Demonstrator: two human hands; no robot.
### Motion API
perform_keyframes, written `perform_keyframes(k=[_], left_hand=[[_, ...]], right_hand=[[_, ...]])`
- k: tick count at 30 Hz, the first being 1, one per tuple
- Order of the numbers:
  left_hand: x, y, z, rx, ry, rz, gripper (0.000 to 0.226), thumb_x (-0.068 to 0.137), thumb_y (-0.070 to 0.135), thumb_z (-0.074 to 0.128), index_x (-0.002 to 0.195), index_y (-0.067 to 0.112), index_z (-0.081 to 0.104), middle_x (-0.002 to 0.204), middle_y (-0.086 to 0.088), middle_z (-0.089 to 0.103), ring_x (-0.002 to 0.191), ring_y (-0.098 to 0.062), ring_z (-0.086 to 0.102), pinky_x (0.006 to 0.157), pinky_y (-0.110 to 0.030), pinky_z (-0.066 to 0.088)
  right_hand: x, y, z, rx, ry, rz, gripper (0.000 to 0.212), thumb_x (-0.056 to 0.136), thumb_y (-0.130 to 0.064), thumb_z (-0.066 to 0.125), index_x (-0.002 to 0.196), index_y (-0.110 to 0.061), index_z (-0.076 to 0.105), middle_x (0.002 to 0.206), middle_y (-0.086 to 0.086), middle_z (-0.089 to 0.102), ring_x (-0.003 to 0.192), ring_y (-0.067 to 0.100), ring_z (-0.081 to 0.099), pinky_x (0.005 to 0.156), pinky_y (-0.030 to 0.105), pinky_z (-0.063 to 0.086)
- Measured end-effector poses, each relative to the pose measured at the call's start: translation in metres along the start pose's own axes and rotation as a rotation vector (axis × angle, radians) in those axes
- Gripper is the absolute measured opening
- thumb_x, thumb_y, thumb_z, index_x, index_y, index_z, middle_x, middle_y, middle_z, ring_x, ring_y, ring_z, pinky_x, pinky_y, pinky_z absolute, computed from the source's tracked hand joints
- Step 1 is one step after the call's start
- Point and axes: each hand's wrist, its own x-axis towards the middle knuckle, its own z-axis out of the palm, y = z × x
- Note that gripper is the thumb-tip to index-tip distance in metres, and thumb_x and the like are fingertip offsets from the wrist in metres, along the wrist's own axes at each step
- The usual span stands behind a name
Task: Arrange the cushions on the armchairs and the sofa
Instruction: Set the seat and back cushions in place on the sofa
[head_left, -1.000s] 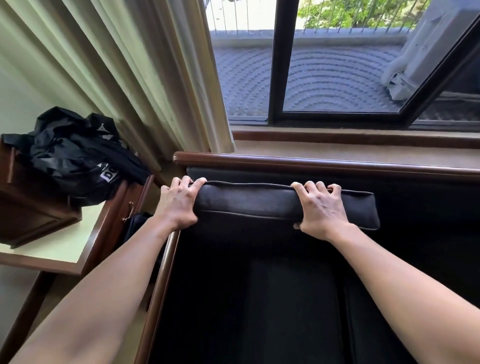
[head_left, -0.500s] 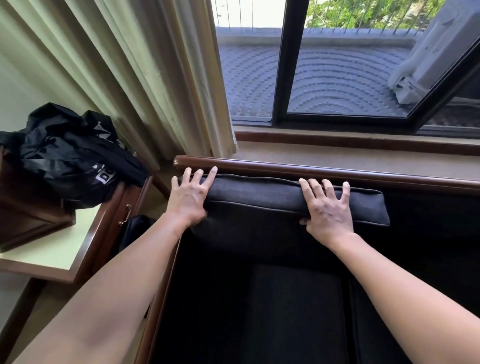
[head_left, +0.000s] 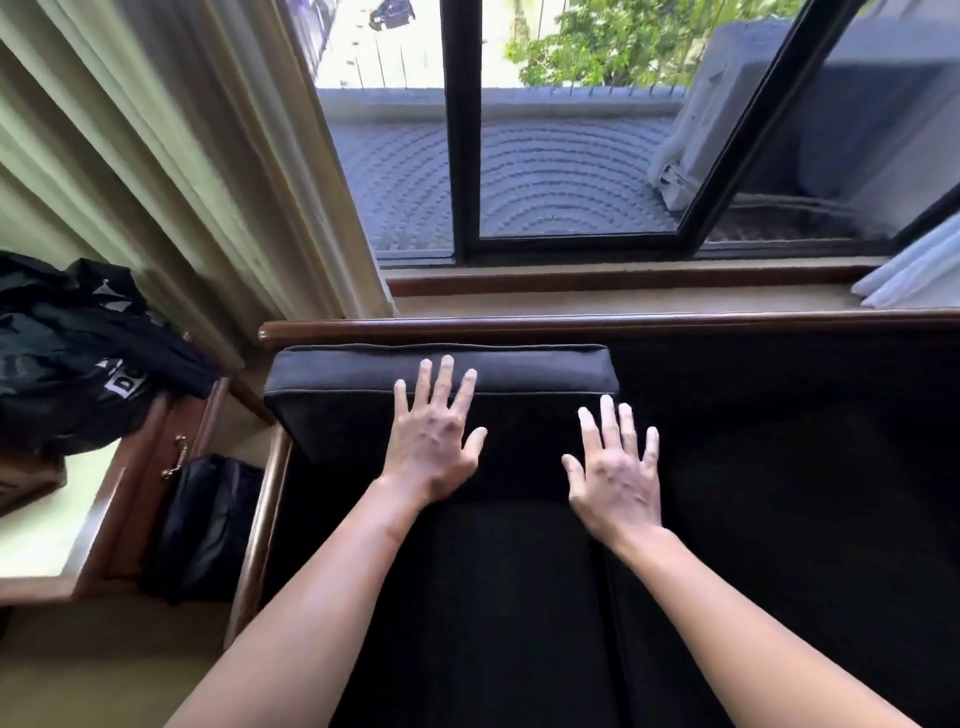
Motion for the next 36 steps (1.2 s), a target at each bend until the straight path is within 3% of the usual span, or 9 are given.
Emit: perform_keyframes(k=[5,9,14,19,27,32,34,36], left_hand=[[-0.005,0.114,0.019,-0.09,0.026,0.098,0.072,0.1,0.045,0.057,0.163,0.019,0.034,0.175,-0.015,0.016,0.162,-0.039,0.01,0.128,-0.062,0.014],[-0.017,0.205,0.055,-0.195,-0.051,0.063,0.067,0.102,0.047,0.055,0.162,0.023,0.036,0.174,-0.011,0.021,0.162,-0.034,0.014,0.129,-0.055,0.015],[-0.031,0.312,0.121,-0.364,-0.152,-0.145,0.064,0.101,0.05,0.056,0.159,0.025,0.041,0.17,-0.004,0.033,0.157,-0.024,0.026,0.125,-0.045,0.027],[-0.036,0.393,0.192,-0.571,-0.27,-0.459,0.061,0.098,0.051,0.06,0.153,0.027,0.047,0.158,0.003,0.047,0.142,-0.02,0.048,0.115,-0.041,0.042],[-0.016,0.429,0.299,-0.814,-0.377,-0.863,0.082,0.099,0.059,0.059,0.16,0.01,0.035,0.159,-0.016,0.047,0.149,-0.032,0.043,0.12,-0.041,0.035],[0.0,0.433,0.35,-1.049,-0.31,-0.983,0.096,0.092,0.072,0.059,0.158,0.006,0.033,0.158,-0.007,0.051,0.147,-0.028,0.047,0.122,-0.038,0.036],[0.003,0.435,0.361,-1.115,-0.264,-1.011,0.104,0.089,0.075,0.062,0.161,0.007,0.028,0.156,-0.004,0.05,0.147,-0.027,0.046,0.122,-0.036,0.035],[0.003,0.434,0.372,-1.136,-0.215,-1.028,0.104,0.082,0.077,0.068,0.156,0.01,0.04,0.149,0.0,0.057,0.141,-0.025,0.053,0.118,-0.036,0.041]], right_hand=[[-0.046,0.092,-0.018,0.036,0.002,0.118,0.062,0.097,-0.039,0.057,0.152,-0.014,0.042,0.166,0.017,0.026,0.155,0.035,0.017,0.122,0.061,0.016],[-0.073,0.182,-0.025,0.029,-0.022,0.189,0.058,0.097,-0.038,0.056,0.149,-0.012,0.047,0.163,0.018,0.032,0.154,0.035,0.022,0.122,0.059,0.019],[-0.09,0.306,-0.013,0.017,-0.082,0.208,0.057,0.094,-0.037,0.061,0.145,-0.011,0.052,0.158,0.019,0.041,0.15,0.037,0.03,0.119,0.059,0.027],[-0.09,0.418,0.006,0.001,-0.202,0.232,0.064,0.098,-0.041,0.055,0.151,-0.008,0.04,0.163,0.018,0.03,0.152,0.034,0.023,0.121,0.055,0.024],[-0.06,0.517,0.062,0.075,-0.304,0.461,0.084,0.101,-0.052,0.044,0.158,-0.004,0.007,0.168,0.019,0.007,0.154,0.036,0.011,0.118,0.06,0.024],[-0.056,0.534,0.092,0.181,-0.195,0.506,0.097,0.093,-0.069,0.044,0.157,-0.009,0.003,0.154,0.023,0.031,0.132,0.042,0.042,0.094,0.061,0.047],[-0.059,0.542,0.096,0.214,-0.174,0.551,0.104,0.086,-0.08,0.044,0.155,-0.009,0.011,0.145,0.023,0.041,0.123,0.044,0.051,0.087,0.057,0.05],[-0.059,0.551,0.101,0.246,-0.176,0.593,0.105,0.08,-0.087,0.046,0.149,-0.011,0.023,0.138,0.023,0.05,0.115,0.047,0.058,0.086,0.055,0.05]])
